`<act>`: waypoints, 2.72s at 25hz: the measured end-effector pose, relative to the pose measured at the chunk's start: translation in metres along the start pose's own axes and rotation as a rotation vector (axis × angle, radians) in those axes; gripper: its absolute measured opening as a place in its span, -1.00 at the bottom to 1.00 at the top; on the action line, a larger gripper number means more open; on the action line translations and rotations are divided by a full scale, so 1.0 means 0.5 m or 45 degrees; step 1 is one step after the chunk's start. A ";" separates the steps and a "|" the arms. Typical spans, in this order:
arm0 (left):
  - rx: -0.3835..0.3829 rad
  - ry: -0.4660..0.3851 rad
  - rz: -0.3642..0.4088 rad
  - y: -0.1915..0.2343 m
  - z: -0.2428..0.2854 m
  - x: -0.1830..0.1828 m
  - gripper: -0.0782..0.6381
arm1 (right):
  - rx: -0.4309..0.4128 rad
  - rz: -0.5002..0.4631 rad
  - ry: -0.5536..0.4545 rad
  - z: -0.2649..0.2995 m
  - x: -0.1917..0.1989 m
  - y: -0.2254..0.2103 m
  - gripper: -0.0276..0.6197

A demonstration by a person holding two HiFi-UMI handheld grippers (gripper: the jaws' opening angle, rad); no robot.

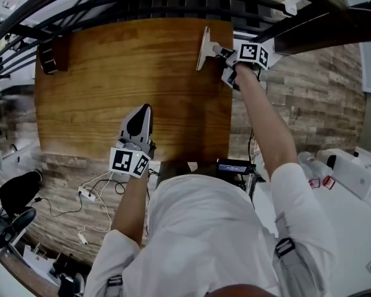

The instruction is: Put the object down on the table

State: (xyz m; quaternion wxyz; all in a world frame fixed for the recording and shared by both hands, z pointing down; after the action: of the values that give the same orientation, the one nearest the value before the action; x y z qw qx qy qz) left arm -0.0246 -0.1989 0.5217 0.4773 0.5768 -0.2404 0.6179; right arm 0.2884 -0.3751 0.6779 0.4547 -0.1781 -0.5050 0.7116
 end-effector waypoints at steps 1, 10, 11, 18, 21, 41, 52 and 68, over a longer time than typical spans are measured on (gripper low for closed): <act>-0.009 0.002 0.005 0.001 -0.002 0.000 -0.73 | 0.002 0.003 0.003 0.001 0.001 0.000 -0.84; -0.049 0.003 0.049 -0.003 -0.002 -0.005 -0.73 | 0.029 0.064 0.010 0.007 0.003 -0.017 -0.83; -0.053 0.003 0.054 -0.003 -0.001 -0.005 -0.73 | 0.029 0.071 0.008 0.007 0.002 -0.019 -0.83; -0.052 0.014 0.043 -0.001 -0.004 -0.001 -0.73 | 0.035 0.105 -0.025 0.012 0.003 -0.028 -0.83; -0.045 0.026 0.021 -0.005 -0.005 0.004 -0.73 | 0.048 0.109 -0.031 0.011 0.003 -0.028 -0.83; -0.001 -0.006 -0.048 -0.017 -0.018 0.003 -0.73 | 0.326 -0.487 -0.156 -0.110 -0.029 0.022 -0.59; -0.054 -0.111 -0.008 -0.023 -0.026 -0.093 -0.73 | 0.117 -1.259 -0.583 -0.284 0.103 0.339 -0.81; -0.135 -0.189 0.102 -0.077 -0.132 -0.191 -0.73 | 0.255 -1.481 -0.861 -0.506 0.274 0.477 -0.82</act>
State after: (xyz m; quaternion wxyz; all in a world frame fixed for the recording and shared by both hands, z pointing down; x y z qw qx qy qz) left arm -0.0347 -0.1565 0.4074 0.4629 0.5848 -0.3303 0.5784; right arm 0.2856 -0.1391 0.3881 0.5947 0.3978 -0.5647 0.4113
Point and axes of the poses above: the fingertips, and each gripper's own axes: z forward along the fingers, y to its left, x out of its underside, the point moved 5 cm from there along -z, backward along the fingers, and after that the axes turned 7 degrees about -x, right-handed, at the moved point
